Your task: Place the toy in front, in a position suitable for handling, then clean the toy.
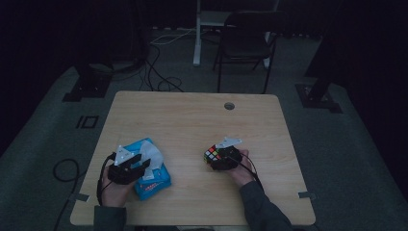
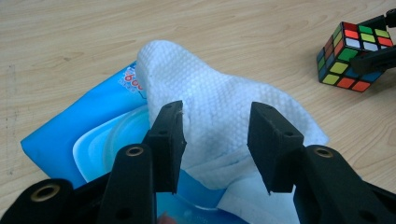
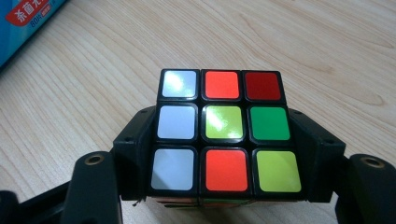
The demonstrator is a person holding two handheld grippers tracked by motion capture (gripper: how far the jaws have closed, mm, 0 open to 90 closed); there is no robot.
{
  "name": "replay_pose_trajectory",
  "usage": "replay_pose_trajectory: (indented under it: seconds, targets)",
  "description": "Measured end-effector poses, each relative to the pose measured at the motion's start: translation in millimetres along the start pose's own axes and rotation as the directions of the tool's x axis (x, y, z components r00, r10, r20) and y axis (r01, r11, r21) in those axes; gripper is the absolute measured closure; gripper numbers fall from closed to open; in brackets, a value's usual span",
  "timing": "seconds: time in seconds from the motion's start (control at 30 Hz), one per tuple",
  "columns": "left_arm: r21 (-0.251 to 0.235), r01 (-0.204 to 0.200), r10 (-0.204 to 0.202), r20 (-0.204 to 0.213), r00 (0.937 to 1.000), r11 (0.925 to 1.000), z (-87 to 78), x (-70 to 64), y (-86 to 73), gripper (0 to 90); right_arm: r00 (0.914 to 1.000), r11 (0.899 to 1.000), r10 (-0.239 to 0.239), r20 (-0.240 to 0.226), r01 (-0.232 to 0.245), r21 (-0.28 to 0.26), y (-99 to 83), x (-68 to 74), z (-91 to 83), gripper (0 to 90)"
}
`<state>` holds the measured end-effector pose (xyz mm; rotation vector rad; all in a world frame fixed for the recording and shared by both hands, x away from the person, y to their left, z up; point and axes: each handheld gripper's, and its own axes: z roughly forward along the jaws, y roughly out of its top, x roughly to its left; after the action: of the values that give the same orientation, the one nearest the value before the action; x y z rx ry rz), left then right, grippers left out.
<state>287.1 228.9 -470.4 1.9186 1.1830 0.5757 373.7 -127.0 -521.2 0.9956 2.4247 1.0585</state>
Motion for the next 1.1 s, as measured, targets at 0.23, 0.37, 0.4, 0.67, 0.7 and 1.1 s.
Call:
replay_pose_trajectory:
  seconds: [0.23,0.37,0.4,0.67,0.7,1.1]
  targets:
    - [0.013,-0.024,0.024,0.001,0.9997,0.9996,5.4,-2.9,15.3,54.8,1.0000,1.000,0.001,0.003,-0.001,-0.007,-1.2,0.4,-0.1,33.8]
    - [0.028,-0.043,0.042,0.012,0.9990,0.9987,13.2,-6.1,24.7,53.1,1.0000,1.000,-0.005,0.008,0.005,-0.010,-2.1,1.1,0.1,33.8]
    - [0.034,-0.045,0.044,0.014,0.9989,0.9984,15.3,-7.2,26.6,52.6,1.0000,1.000,-0.001,0.006,0.001,-0.009,-2.4,1.0,0.1,33.8]
    - [0.066,-0.096,0.093,0.037,0.9949,0.9932,34.5,-20.2,26.8,46.2,0.9999,1.000,0.012,0.001,-0.012,-0.020,-5.5,0.1,1.7,33.6]
    - [0.071,-0.098,0.097,0.029,0.9949,0.9926,36.2,-22.1,25.5,45.7,0.9999,1.000,0.012,0.002,-0.012,-0.018,-5.4,0.2,1.7,33.6]
    - [0.167,-0.113,0.136,-0.131,0.9820,0.9795,34.7,-32.5,17.5,54.4,0.9999,1.000,0.016,0.002,-0.016,-0.017,-6.4,0.4,2.4,33.5]
